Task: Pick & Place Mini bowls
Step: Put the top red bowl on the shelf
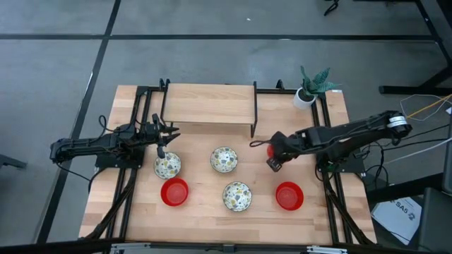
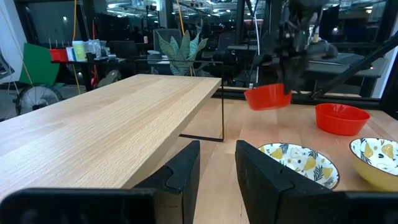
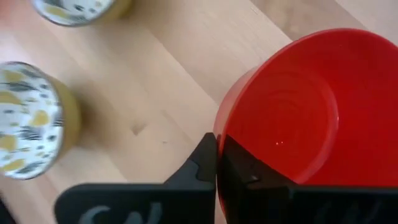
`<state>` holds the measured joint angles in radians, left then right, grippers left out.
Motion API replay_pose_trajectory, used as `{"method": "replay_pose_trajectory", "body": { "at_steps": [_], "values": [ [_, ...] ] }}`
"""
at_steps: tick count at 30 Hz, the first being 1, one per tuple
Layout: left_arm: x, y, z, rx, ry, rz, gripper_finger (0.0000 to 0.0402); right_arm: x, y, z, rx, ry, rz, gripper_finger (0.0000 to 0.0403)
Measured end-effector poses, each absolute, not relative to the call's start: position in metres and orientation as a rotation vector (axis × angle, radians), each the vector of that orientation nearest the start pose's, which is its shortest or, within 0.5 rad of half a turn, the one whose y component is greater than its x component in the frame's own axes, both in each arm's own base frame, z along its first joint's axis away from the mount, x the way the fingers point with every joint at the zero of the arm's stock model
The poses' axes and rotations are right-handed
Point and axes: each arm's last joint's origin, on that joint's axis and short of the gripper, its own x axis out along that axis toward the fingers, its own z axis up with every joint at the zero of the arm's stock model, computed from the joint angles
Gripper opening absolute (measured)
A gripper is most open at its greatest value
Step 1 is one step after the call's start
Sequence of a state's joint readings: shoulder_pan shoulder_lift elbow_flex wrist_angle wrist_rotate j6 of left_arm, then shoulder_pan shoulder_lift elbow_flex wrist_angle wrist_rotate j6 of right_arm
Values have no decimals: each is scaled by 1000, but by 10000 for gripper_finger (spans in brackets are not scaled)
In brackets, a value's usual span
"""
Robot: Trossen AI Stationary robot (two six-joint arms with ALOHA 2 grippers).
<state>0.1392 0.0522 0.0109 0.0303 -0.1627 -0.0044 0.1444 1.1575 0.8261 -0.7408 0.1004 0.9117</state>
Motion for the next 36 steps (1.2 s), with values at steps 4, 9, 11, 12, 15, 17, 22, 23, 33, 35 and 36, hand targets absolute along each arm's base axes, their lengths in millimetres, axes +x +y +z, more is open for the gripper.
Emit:
{"method": "replay_pose_trajectory", "body": {
  "at_steps": [4, 9, 11, 12, 15, 17, 22, 23, 33, 35, 36],
  "values": [
    [98, 19, 166, -4, 10, 302, 98, 203, 25, 250, 728, 934, -397, 2],
    [98, 18, 166, -4, 11, 302, 98, 197, 23, 267, 743, 817, -312, 2],
    [98, 19, 166, -4, 11, 302, 98, 196, 22, 273, 751, 766, -286, 2],
    [98, 19, 166, -4, 11, 302, 98, 196, 21, 276, 754, 744, -273, 2],
    [98, 19, 166, -4, 11, 302, 98, 195, 20, 284, 765, 669, -242, 2],
    [98, 19, 166, -4, 11, 302, 98, 196, 19, 289, 771, 620, -223, 2],
    [98, 19, 166, -4, 10, 302, 98, 198, 17, 299, 772, 511, -178, 2],
    [98, 19, 166, -4, 11, 302, 98, 199, 17, 301, 772, 492, -169, 2],
    [98, 19, 166, -4, 11, 302, 98, 208, 18, 322, 727, 271, -60, 2],
    [98, 19, 166, -4, 11, 302, 98, 209, 18, 328, 705, 213, -35, 2],
    [98, 19, 166, -4, 10, 302, 98, 210, 18, 331, 693, 187, -23, 2]
  ]
}}
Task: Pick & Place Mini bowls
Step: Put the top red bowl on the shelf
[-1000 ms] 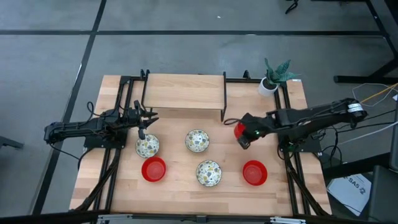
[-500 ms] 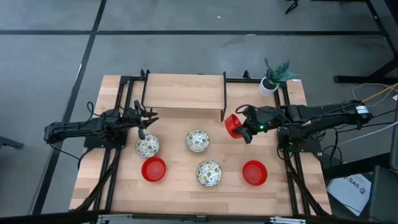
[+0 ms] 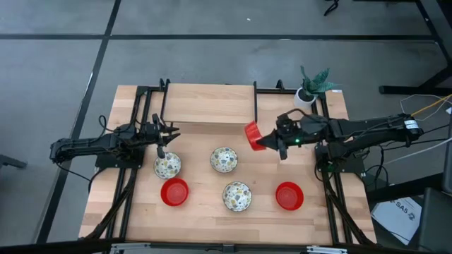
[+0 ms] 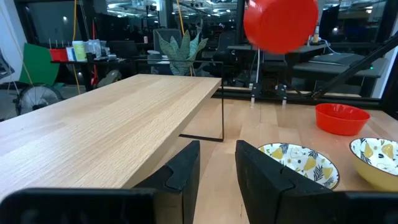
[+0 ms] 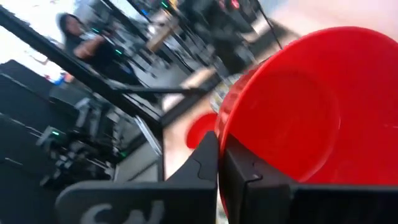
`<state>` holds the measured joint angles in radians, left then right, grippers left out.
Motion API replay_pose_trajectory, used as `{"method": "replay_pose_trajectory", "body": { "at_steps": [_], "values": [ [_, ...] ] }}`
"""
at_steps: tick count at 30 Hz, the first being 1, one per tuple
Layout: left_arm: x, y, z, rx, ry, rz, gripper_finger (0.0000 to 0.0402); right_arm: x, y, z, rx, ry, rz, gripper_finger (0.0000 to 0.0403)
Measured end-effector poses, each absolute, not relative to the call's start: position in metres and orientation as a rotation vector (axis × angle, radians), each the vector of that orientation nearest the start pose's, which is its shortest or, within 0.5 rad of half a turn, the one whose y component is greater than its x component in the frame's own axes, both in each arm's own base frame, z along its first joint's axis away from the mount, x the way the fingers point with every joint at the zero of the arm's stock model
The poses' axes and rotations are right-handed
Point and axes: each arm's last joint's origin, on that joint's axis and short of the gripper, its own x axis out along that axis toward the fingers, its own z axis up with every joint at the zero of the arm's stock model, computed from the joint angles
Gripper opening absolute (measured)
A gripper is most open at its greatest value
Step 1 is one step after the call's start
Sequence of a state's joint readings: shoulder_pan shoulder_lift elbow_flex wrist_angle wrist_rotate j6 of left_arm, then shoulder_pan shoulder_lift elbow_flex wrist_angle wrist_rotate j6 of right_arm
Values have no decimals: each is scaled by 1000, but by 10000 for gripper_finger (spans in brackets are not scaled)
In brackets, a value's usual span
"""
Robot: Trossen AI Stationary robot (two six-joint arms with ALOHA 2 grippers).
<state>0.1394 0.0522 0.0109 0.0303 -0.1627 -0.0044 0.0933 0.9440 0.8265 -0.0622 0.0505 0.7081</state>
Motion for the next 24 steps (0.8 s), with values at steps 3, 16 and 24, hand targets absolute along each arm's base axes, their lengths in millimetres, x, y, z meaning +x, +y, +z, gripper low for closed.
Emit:
{"method": "replay_pose_trajectory", "body": {
  "at_steps": [3, 16, 24],
  "values": [
    [98, 19, 166, -4, 11, 302, 98, 210, 18, 342, 651, 135, 0, 2],
    [98, 19, 166, -4, 11, 302, 98, 198, 18, 411, 389, -51, 97, 5],
    [98, 18, 166, -4, 11, 302, 98, 191, 19, 436, 210, -118, 160, 7]
  ]
}}
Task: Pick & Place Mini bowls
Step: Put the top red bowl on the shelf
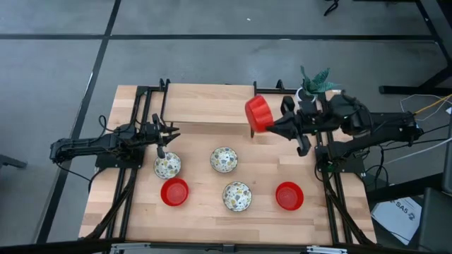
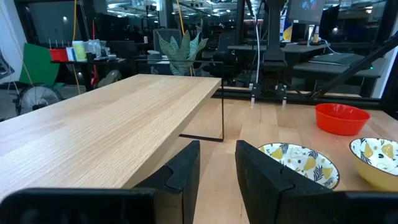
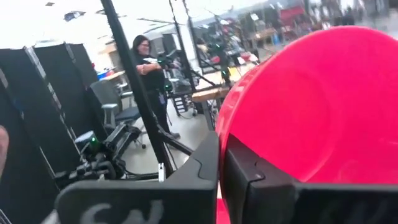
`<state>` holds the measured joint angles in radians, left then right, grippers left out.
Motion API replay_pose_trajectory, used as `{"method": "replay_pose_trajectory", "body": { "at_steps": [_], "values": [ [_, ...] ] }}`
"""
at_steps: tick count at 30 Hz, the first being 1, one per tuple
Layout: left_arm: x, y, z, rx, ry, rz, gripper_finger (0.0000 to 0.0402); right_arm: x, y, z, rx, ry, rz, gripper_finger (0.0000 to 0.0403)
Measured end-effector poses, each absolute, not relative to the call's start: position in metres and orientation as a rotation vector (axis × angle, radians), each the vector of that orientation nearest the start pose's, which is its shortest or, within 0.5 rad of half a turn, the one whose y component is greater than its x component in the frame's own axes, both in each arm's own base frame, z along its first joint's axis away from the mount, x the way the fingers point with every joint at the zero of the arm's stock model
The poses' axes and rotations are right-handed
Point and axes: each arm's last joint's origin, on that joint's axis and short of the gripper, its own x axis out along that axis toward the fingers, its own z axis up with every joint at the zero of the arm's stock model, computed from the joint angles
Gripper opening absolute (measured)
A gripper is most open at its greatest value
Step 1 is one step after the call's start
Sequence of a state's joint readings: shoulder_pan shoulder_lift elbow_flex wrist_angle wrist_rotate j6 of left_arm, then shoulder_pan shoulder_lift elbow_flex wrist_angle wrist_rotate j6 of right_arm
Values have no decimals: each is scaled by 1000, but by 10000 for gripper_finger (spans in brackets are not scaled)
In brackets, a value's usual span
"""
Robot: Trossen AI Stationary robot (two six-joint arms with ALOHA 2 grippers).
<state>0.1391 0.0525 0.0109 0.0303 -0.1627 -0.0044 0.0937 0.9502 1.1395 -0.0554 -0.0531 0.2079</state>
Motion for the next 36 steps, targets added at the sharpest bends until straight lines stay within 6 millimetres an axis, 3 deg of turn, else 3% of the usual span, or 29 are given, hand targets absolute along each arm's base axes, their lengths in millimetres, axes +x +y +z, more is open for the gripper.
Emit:
{"method": "replay_pose_trajectory", "body": {
  "at_steps": [6, 12, 23, 36],
  "values": [
    [98, 18, 166, -4, 11, 302, 98, 197, 19, 447, 5, -57, 117, 8],
    [98, 19, 166, -4, 11, 302, 98, 218, 18, 453, -116, 150, 8, 9],
    [98, 19, 166, -4, 11, 302, 98, 251, 17, 484, -307, 336, -106, 9],
    [98, 19, 166, -4, 11, 302, 98, 265, 11, 496, -534, 448, -313, 9]
  ]
}}
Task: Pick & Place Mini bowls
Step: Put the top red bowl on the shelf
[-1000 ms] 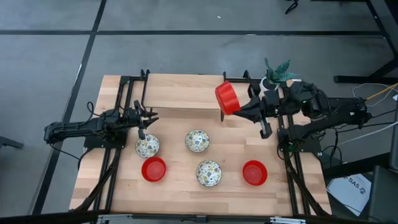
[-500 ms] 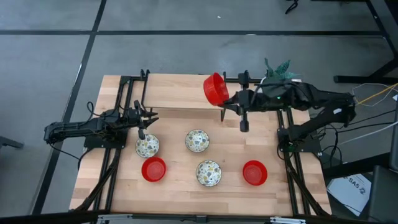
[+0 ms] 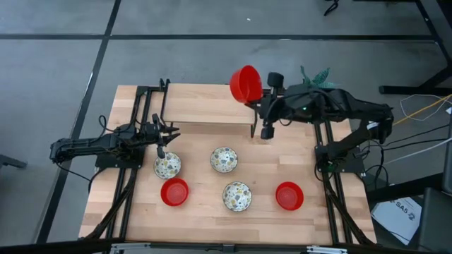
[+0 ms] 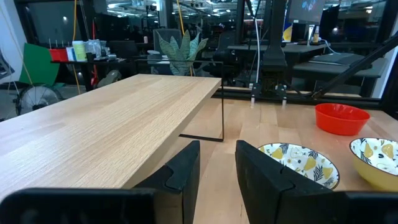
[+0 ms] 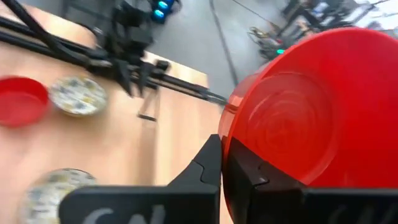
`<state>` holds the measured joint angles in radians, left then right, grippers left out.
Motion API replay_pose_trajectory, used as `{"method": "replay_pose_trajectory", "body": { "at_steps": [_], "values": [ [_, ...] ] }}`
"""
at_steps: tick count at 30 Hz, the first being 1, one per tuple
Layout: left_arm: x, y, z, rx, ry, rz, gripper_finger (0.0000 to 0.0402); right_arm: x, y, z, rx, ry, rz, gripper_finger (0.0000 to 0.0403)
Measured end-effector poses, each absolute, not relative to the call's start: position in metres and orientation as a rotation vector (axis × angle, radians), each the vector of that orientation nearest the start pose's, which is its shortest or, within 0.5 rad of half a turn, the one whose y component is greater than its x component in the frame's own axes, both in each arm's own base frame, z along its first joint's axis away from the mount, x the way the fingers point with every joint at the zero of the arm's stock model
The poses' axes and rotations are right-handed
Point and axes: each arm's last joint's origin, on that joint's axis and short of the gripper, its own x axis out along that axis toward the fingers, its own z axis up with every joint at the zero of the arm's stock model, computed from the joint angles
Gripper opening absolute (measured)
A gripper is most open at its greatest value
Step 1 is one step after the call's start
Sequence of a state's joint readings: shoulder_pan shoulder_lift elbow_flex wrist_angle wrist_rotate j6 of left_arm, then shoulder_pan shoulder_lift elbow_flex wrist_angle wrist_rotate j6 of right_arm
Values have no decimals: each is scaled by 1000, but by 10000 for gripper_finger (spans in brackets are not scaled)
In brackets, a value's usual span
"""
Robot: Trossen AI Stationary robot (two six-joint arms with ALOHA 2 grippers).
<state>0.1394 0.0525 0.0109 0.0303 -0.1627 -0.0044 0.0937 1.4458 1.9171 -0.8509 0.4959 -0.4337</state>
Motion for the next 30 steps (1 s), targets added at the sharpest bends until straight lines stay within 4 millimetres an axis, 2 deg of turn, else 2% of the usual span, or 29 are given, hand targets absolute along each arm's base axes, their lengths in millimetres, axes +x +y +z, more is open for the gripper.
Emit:
{"method": "replay_pose_trajectory", "body": {
  "at_steps": [9, 14, 21, 30],
  "values": [
    [98, 19, 166, -4, 11, 302, 98, 278, 7, 487, -645, 540, -497, 9],
    [98, 19, 166, -4, 11, 302, 98, 288, 2, 479, -666, 591, -542, 9],
    [98, 18, 166, -4, 11, 302, 98, 295, -17, 466, -662, 692, -578, 10],
    [98, 18, 166, -4, 11, 302, 98, 292, -53, 462, -482, 702, -575, 10]
  ]
}}
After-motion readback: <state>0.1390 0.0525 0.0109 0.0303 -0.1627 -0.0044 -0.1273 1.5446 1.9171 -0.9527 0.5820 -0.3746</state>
